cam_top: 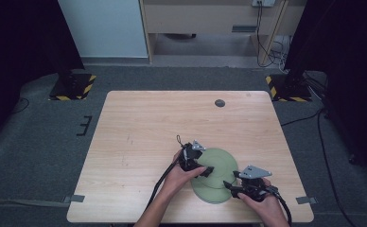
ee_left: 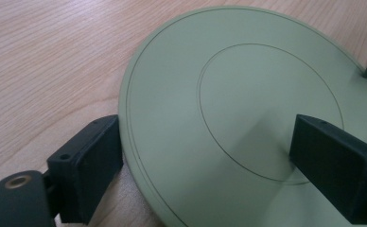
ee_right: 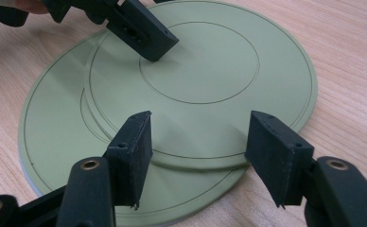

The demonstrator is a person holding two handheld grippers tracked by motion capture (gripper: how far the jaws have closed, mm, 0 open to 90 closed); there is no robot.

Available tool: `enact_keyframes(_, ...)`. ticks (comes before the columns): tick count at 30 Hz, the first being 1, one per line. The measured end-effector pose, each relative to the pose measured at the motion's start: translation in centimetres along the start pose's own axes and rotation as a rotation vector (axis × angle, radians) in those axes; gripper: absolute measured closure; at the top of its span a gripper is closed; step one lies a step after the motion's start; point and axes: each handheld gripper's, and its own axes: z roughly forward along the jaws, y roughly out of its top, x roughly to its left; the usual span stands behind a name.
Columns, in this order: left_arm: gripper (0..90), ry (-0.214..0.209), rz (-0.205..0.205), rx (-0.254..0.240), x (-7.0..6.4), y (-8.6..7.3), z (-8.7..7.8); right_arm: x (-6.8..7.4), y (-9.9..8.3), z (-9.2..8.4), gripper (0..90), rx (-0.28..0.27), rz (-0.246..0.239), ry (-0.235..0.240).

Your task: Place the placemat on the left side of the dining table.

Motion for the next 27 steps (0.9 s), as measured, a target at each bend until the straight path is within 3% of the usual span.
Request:
enact_keyframes(4,19.2,0.043,0.017,-0.015,-0.2,0.2,-0.4,0.0,0.0,0.0,41.4,0.001,0.001,-0.001)
enact_keyframes(8,25.2,0.061,0.020,-0.046,-0.3,0.3,-0.8,0.0,0.0,0.0,41.3,0.002,0.000,-0.001)
enact_keyframes(15,37.4,0.066,0.011,-0.108,-0.3,0.6,-1.8,0.1,0.1,0.1,41.2,-0.003,0.002,-0.005)
enact_keyframes(19,45.0,0.046,0.000,-0.152,-0.4,0.7,-2.3,0.1,0.1,0.2,41.2,-0.005,0.002,-0.005)
enact_keyframes(27,54.3,0.032,-0.014,-0.172,-0.3,0.5,-2.5,0.1,0.1,0.2,41.1,-0.007,0.000,-0.007)
